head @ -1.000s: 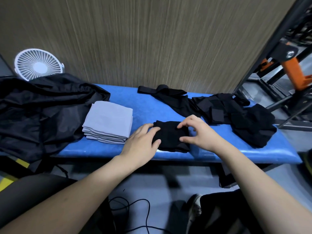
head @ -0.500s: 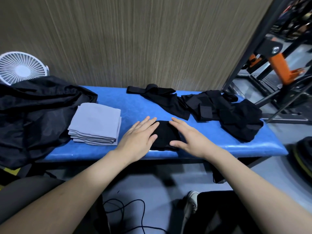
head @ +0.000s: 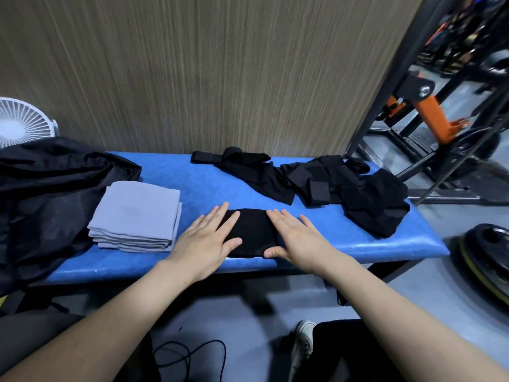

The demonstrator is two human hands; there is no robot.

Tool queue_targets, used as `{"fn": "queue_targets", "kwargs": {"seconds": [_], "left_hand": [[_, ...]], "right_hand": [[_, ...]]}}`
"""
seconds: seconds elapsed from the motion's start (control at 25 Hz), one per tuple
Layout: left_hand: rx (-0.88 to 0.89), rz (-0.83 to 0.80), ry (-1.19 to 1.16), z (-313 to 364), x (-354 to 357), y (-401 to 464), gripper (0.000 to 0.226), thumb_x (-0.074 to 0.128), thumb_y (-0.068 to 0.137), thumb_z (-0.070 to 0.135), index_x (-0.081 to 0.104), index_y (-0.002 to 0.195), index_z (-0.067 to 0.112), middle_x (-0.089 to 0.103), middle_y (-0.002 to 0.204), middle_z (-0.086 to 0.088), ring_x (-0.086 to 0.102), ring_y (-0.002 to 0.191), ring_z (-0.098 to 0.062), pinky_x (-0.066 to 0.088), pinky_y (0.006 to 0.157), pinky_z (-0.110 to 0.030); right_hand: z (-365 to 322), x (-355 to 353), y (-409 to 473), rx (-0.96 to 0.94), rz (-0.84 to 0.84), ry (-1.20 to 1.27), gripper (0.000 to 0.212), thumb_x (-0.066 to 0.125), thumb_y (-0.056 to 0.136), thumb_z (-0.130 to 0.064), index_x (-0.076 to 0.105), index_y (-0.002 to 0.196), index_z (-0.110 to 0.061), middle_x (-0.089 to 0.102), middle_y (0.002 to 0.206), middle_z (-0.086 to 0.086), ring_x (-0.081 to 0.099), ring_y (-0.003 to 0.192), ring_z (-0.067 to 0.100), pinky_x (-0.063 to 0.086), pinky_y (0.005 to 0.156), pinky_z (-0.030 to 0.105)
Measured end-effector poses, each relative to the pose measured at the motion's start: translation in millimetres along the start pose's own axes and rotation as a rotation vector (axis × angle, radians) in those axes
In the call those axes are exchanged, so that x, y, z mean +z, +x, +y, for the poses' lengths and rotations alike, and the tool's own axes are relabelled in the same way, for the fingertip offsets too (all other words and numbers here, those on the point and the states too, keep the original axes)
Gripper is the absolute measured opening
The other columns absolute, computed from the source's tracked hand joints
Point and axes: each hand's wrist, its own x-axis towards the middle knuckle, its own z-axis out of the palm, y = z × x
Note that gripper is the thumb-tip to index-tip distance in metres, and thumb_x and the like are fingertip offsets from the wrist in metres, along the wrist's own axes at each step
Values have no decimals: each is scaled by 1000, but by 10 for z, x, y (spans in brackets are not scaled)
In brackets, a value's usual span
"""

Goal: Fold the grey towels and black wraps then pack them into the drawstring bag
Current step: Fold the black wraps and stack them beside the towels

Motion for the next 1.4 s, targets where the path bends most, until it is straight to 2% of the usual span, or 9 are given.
{"fn": "queue_targets", "kwargs": {"seconds": [0.12, 0.2, 0.36, 0.6, 0.72, 0.92, 1.12, 1.28, 1.4], "left_hand": [[-12, -11, 17, 7, 20, 1, 67, 18, 100, 61, 0, 158, 33, -15, 165, 6, -15, 151, -9, -2, 124, -31], [3, 24, 31, 20, 24, -6, 77, 3, 89, 68, 2, 158, 32, -16, 164, 8, -17, 149, -7, -3, 123, -31], [61, 75, 44, 51, 8, 4, 84, -2, 83, 66, 10, 158, 31, -11, 163, 15, -16, 149, -3, -9, 120, -27], [64, 24, 36, -8, 29, 0, 96, -13, 74, 81, 3, 157, 35, -12, 163, 15, -13, 149, -2, -2, 123, -30], [45, 7, 60, -20, 6, -33, 88, -3, 81, 71, 10, 158, 30, -5, 165, 8, -6, 151, -7, 0, 123, -30], [9, 22, 173, 63, 7, -98, 69, 29, 90, 49, 60, 133, 5, 52, 144, -15, 51, 133, -26, 27, 110, -37], [39, 135, 157, 45, -33, -185, 57, 32, 87, 24, 60, 134, 11, 55, 143, -10, 54, 130, -25, 28, 109, -37], [35, 90, 208, -14, -24, -265, 62, 29, 74, 9, 71, 119, 4, 65, 127, -17, 65, 116, -28, 51, 97, -40], [-8, 141, 256, -84, -57, -266, 44, 53, 76, 7, 72, 115, 1, 65, 127, -19, 66, 115, -29, 55, 89, -40]], "right_hand": [[-33, -11, -52, -9, 74, 48, 92, 63, 89, -56, 16, 159, -19, 22, 165, 1, 10, 154, 17, 12, 123, 40], [-16, 9, -82, -37, 108, 90, 90, 61, 88, -59, 19, 159, -23, 16, 166, -2, 6, 154, 16, 11, 124, 41], [-44, 34, -25, -111, 154, 47, 83, 34, 89, -70, 16, 159, -31, -3, 168, -8, -11, 154, 11, -4, 123, 39], [-77, 182, 76, -110, 31, 6, 94, 5, 80, -78, 6, 160, -29, -8, 168, -7, -10, 154, 12, 1, 125, 48], [-63, 198, 71, -104, 44, 21, 96, 6, 81, -78, 3, 161, -25, -10, 168, -7, -11, 154, 11, 1, 125, 47], [-120, 204, 108, -119, 35, 23, 101, 5, 78, -80, 4, 161, -22, -11, 168, -6, -13, 153, 10, -3, 125, 45], [-280, 205, 256, -132, 28, 34, 103, 2, 77, -80, 3, 161, -22, -11, 168, -5, -15, 153, 10, -3, 125, 45], [-511, 214, 374, -156, 10, 40, 105, 1, 74, -80, 3, 161, -21, -11, 168, -3, -15, 153, 12, -5, 125, 45], [-651, 218, 454, -144, -7, 53, 104, 5, 76, -81, 2, 161, -22, -12, 168, -3, -15, 153, 12, -5, 124, 47]]}}
